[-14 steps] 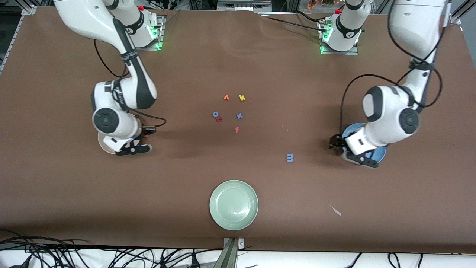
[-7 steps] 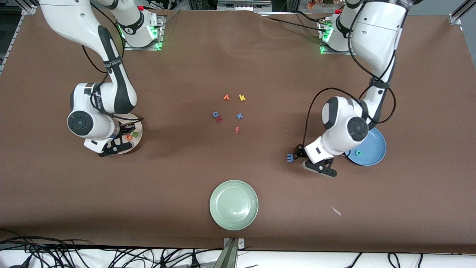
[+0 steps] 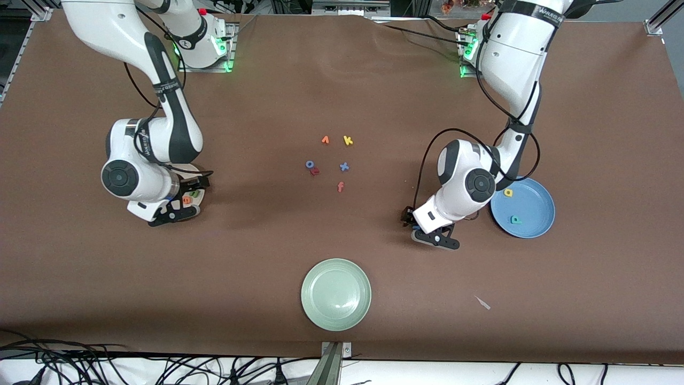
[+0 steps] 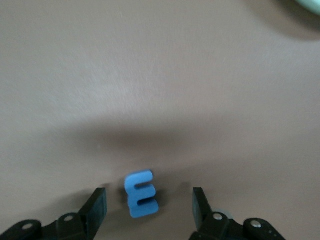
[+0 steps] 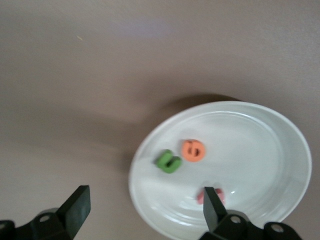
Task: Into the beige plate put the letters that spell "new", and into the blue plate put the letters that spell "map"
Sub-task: 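Grasp the blue E with the left gripper while the right gripper withdraws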
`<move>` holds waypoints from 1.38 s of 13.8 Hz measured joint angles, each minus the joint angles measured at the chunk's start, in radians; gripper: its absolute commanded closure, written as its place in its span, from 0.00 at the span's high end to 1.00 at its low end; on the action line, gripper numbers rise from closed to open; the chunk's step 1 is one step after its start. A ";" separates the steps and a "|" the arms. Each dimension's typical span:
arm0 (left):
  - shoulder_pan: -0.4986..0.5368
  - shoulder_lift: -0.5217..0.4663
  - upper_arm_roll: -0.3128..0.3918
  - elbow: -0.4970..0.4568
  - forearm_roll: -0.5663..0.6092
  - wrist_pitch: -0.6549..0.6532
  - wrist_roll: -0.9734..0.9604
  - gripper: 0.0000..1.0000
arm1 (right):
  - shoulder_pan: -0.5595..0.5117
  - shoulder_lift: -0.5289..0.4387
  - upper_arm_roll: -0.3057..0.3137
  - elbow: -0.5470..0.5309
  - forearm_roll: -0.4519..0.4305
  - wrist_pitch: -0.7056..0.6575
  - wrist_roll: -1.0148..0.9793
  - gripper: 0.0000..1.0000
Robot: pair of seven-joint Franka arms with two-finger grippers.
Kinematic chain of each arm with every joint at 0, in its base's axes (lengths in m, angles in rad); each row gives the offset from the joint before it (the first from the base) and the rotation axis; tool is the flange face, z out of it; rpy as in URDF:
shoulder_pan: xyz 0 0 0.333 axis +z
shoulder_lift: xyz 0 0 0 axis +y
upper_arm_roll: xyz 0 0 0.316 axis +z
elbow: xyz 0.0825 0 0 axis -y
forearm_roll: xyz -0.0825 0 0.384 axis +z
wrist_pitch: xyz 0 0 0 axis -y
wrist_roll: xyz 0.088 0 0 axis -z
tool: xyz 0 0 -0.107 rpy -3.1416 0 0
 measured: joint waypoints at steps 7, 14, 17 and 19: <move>-0.009 0.004 0.013 -0.014 0.000 0.004 -0.004 0.32 | 0.127 -0.008 0.004 0.173 0.000 -0.217 0.260 1.00; -0.010 -0.002 0.032 -0.013 0.000 0.001 -0.004 0.13 | 0.115 -0.060 0.032 0.282 -0.015 -0.367 0.265 1.00; 0.037 -0.059 0.066 -0.006 0.003 -0.081 -0.003 0.12 | -0.011 -0.154 0.166 0.241 -0.112 -0.379 0.263 1.00; 0.111 -0.137 0.071 -0.008 0.070 -0.183 -0.001 0.12 | -0.120 -0.223 0.271 0.198 -0.152 -0.378 0.263 1.00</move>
